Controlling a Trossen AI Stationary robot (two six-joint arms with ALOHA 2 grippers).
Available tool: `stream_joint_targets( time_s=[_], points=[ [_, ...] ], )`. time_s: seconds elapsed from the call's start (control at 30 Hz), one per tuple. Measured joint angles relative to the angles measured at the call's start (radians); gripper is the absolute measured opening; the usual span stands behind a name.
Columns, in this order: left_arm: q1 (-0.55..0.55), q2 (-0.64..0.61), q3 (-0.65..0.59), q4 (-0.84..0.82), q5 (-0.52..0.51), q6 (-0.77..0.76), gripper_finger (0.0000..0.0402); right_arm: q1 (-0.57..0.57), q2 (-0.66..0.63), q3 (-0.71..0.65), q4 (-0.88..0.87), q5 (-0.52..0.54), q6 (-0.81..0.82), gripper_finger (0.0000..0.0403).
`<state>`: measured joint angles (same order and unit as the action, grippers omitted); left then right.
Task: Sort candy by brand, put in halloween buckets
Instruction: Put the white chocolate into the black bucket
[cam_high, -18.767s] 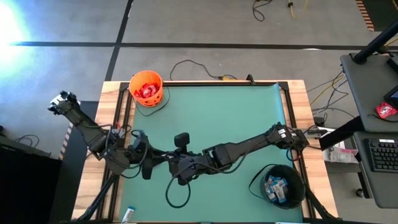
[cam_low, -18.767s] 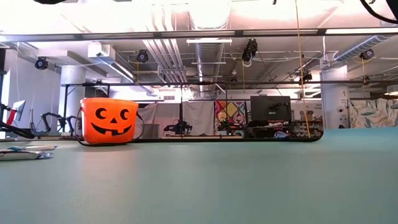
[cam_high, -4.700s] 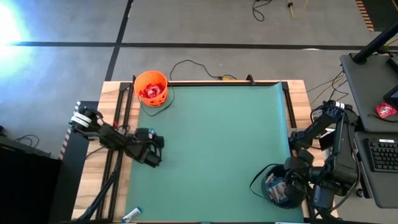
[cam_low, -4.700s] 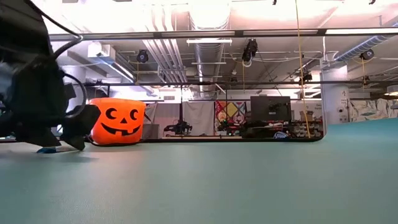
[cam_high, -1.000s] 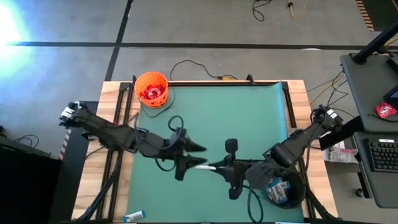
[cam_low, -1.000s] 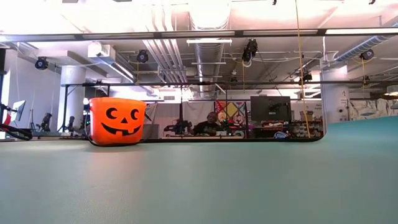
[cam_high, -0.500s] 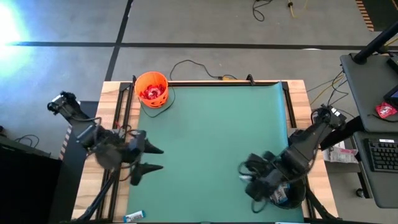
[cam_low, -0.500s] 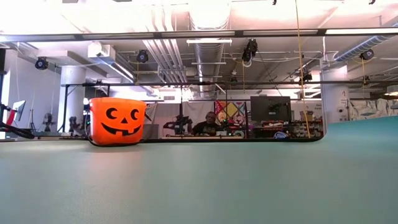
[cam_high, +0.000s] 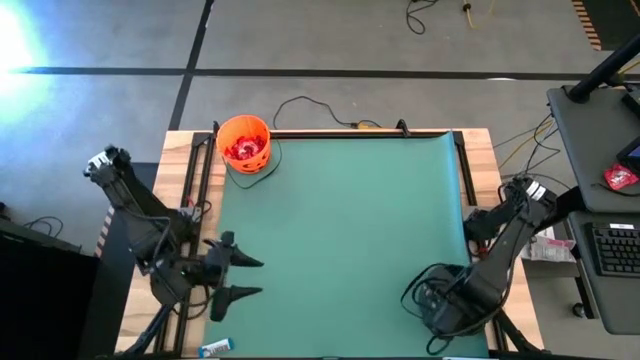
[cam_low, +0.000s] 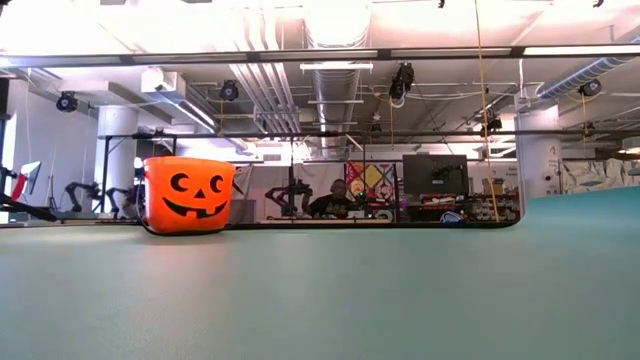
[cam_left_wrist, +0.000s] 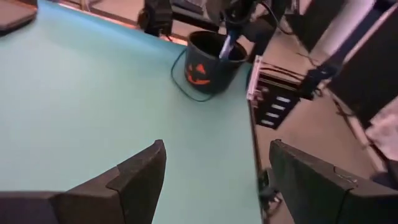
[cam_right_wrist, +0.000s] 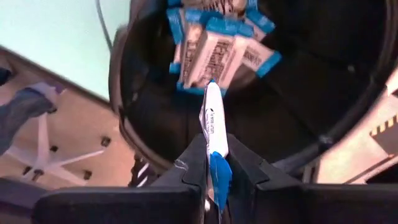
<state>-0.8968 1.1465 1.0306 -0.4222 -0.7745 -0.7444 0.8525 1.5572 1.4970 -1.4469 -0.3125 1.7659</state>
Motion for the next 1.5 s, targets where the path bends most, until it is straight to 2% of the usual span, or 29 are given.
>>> stream_joint_targets(
  time_s=[0.13,0.27,0.37,0.63,0.77,0.83,1.0,1.17,1.3,1.37,1.5],
  points=[
    [0.051,0.075,-0.058,0.056,-0.047,-0.060,0.0269,0.004,0.022,-0.069,0.061,0.003,-0.003,0.0029],
    [0.177,0.142,-0.163,0.085,0.037,-0.206,0.0269,0.005,0.034,-0.133,0.120,-0.009,-0.011,0.0042],
    [0.222,0.174,-0.236,0.091,0.055,-0.266,0.0269,0.005,0.032,-0.135,0.127,-0.023,-0.004,0.0078],
    [0.234,0.232,-0.458,0.094,0.027,-0.394,0.0269,0.010,0.023,0.023,0.002,-0.050,0.064,0.0191],
    [0.227,0.274,-0.523,0.093,0.126,-0.395,0.0269,0.009,0.028,0.154,-0.116,0.012,0.104,0.0216],
    [0.225,0.300,-0.540,0.094,0.194,-0.403,0.0269,0.009,0.028,0.217,-0.122,0.084,0.148,0.0220],
    [0.205,0.363,-0.554,0.090,0.212,-0.461,0.0269,0.004,0.027,0.366,-0.123,0.436,0.177,0.0219],
    [0.153,0.377,-0.550,0.055,0.199,-0.520,0.0269,-0.038,0.031,0.441,-0.090,0.719,0.004,0.0221],
    [0.105,0.358,-0.547,-0.033,0.217,-0.575,0.0269,-0.073,0.030,0.472,0.023,0.974,-0.257,0.0221],
    [0.073,0.343,-0.543,-0.083,0.230,-0.597,0.0269,-0.098,0.030,0.468,0.064,1.023,-0.360,0.0221],
    [0.014,0.277,-0.510,-0.219,0.331,-0.615,0.0269,-0.154,0.036,0.407,0.158,1.023,-0.533,0.0221]
  ],
)
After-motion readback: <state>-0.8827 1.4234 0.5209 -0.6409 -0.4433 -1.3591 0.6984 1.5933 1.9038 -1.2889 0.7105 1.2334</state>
